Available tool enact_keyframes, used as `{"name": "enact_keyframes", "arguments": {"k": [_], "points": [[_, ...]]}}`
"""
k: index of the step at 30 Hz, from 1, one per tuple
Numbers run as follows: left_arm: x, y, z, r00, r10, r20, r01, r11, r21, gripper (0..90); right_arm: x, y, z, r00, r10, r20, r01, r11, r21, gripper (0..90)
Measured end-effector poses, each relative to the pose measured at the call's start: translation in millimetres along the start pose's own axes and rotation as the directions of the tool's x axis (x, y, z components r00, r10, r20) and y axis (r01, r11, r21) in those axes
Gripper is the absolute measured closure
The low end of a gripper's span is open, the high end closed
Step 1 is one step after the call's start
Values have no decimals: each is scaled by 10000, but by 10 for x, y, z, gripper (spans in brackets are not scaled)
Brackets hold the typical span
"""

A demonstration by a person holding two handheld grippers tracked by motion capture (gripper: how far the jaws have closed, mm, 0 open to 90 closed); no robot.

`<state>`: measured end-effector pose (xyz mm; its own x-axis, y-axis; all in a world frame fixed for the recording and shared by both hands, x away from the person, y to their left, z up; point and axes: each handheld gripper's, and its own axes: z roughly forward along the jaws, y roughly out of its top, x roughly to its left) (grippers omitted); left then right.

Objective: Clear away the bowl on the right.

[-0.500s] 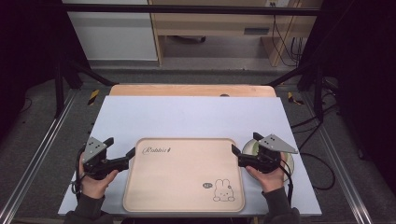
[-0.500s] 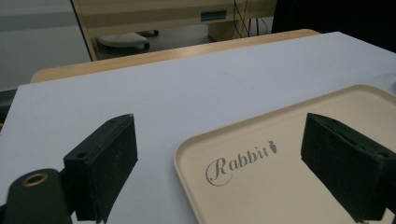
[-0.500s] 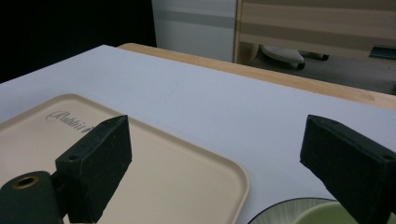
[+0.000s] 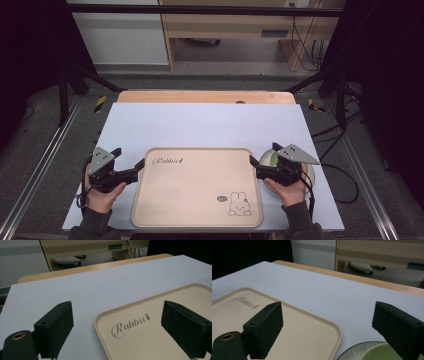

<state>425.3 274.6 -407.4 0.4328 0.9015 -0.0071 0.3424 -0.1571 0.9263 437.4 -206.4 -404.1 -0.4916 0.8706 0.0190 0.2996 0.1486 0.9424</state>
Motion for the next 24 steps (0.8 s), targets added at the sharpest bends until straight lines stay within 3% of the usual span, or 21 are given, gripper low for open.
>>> {"name": "enact_keyframes", "arguments": {"k": [24], "points": [[-21,4,10,9999,24,-128,-23,10000,54,114,-170,86,-203,9973,253,690,-256,9997,32,112]]}}
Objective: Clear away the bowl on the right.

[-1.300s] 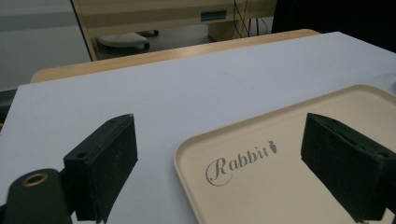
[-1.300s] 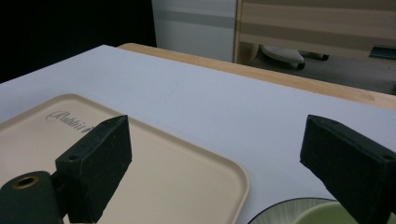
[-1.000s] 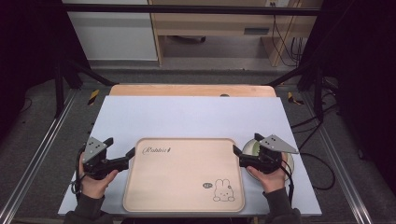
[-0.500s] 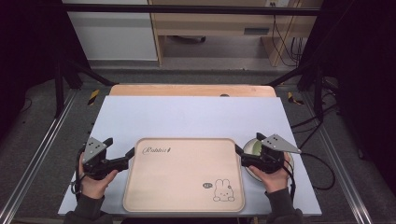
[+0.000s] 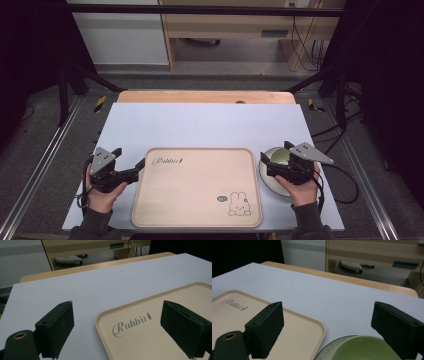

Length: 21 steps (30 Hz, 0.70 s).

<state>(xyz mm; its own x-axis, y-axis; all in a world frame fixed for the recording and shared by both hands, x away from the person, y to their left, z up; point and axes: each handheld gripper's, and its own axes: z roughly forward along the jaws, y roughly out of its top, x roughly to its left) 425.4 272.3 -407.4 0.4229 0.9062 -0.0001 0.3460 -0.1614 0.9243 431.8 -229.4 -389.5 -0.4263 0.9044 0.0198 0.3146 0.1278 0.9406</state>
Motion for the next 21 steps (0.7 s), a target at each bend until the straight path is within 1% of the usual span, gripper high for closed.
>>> {"name": "enact_keyframes", "arguments": {"k": [2,10,17,21], "points": [[-7,1,-2,10000,55,-22,-55,10000,15,114,-21,5,-25,10000,21,86,-21,10000,3,112],[-1,5,-12,10000,54,-39,-54,10000,-17,114,-81,18,-75,9996,119,273,-121,9999,68,112],[-5,6,-7,10000,81,-20,-81,10000,11,112,-176,7,-119,9979,282,585,-299,9991,286,113],[-7,6,-5,9999,102,-8,-102,9999,24,112,-217,1,-138,9969,293,737,-322,9987,391,115]]}}
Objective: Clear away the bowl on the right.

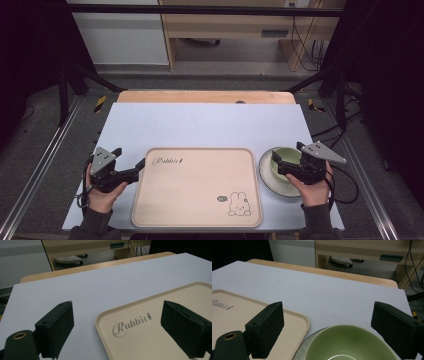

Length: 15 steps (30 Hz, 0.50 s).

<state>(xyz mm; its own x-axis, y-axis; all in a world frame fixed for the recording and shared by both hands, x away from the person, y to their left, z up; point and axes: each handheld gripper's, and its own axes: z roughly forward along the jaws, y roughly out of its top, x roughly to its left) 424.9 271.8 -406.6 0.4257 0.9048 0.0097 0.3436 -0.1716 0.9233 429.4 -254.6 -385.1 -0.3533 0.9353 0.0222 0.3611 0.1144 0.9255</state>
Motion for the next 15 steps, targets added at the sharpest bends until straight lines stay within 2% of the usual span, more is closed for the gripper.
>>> {"name": "enact_keyframes", "arguments": {"k": [15], "points": [[4,-5,4,10000,-22,-25,22,10000,15,114,-108,-47,11,9995,121,304,-135,9988,477,121]]}}
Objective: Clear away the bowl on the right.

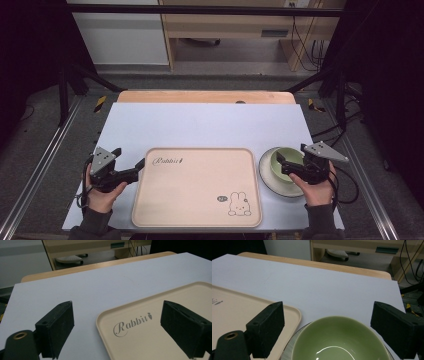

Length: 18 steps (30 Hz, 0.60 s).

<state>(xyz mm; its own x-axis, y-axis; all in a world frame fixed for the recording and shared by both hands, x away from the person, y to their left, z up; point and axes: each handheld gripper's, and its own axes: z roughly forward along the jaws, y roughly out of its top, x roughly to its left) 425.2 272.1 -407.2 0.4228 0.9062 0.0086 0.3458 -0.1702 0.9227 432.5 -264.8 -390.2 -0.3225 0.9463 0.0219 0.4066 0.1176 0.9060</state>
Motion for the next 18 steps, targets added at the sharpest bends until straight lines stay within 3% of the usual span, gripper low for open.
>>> {"name": "enact_keyframes", "arguments": {"k": [18], "points": [[-7,-5,6,10000,33,-11,-33,10000,31,114,-176,-78,22,9985,319,453,-341,9982,492,126]]}}
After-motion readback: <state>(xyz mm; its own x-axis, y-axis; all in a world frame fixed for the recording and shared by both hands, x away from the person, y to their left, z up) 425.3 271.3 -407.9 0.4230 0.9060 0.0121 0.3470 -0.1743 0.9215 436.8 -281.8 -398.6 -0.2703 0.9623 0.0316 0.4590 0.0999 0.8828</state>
